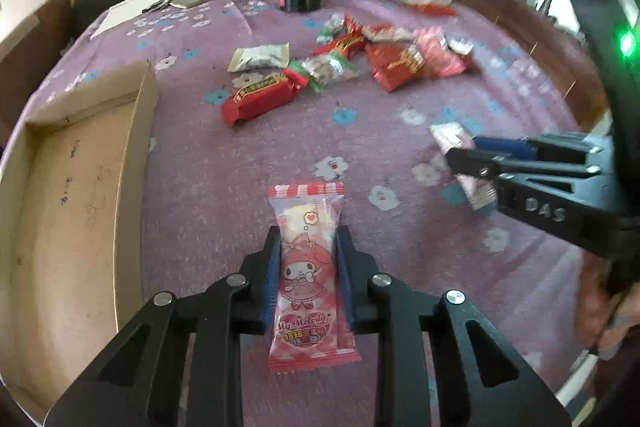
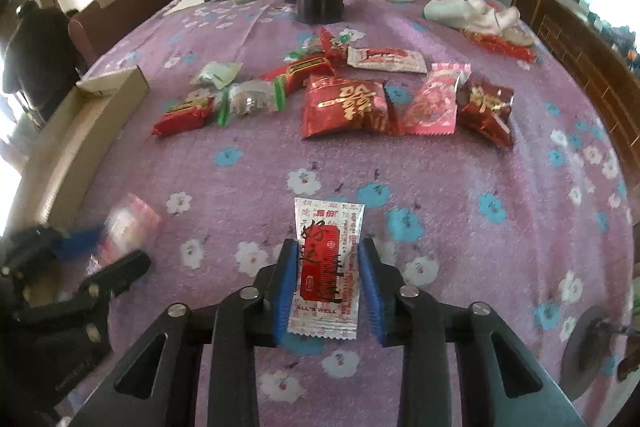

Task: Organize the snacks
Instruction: 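Carry both packs into the cardboard box and open both grippers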

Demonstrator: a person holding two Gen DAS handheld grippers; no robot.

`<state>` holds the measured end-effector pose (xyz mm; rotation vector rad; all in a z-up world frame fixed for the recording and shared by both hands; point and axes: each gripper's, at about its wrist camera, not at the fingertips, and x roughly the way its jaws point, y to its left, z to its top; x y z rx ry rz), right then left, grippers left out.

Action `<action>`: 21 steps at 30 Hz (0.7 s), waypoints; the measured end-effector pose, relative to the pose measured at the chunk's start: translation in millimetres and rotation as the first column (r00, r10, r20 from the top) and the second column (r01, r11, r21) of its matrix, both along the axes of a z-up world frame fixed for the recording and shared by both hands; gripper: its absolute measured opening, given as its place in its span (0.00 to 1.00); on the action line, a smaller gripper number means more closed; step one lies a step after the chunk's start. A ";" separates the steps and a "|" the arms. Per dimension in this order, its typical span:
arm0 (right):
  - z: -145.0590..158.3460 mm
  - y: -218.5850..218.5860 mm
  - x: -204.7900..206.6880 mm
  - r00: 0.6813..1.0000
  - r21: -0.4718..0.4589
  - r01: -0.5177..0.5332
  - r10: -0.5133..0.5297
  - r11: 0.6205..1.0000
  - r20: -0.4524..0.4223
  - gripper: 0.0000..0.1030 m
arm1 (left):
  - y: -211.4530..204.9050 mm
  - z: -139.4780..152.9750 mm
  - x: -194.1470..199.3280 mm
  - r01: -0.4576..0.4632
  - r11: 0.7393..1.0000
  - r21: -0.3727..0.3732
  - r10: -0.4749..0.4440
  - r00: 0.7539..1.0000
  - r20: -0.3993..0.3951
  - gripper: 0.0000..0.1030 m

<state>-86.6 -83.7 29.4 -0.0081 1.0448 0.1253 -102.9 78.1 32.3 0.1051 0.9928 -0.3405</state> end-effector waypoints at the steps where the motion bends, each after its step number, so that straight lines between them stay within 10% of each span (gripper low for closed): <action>1: 3.0 -1.0 -2.5 1.000 0.011 0.000 0.000 1.000 0.007 0.28 | 4.1 3.8 -2.0 -0.007 1.000 -0.025 0.007 1.000 -0.005 0.22; 10: 60.9 31.2 -16.2 0.991 0.185 -0.125 0.113 0.975 0.071 0.28 | 93.5 77.8 -18.4 -0.085 0.950 -0.301 0.099 0.995 0.033 0.22; 21: 138.5 152.3 49.3 0.950 0.365 -0.313 0.282 0.877 0.136 0.28 | 200.0 111.4 65.9 -0.331 0.907 -0.261 0.356 0.933 0.051 0.22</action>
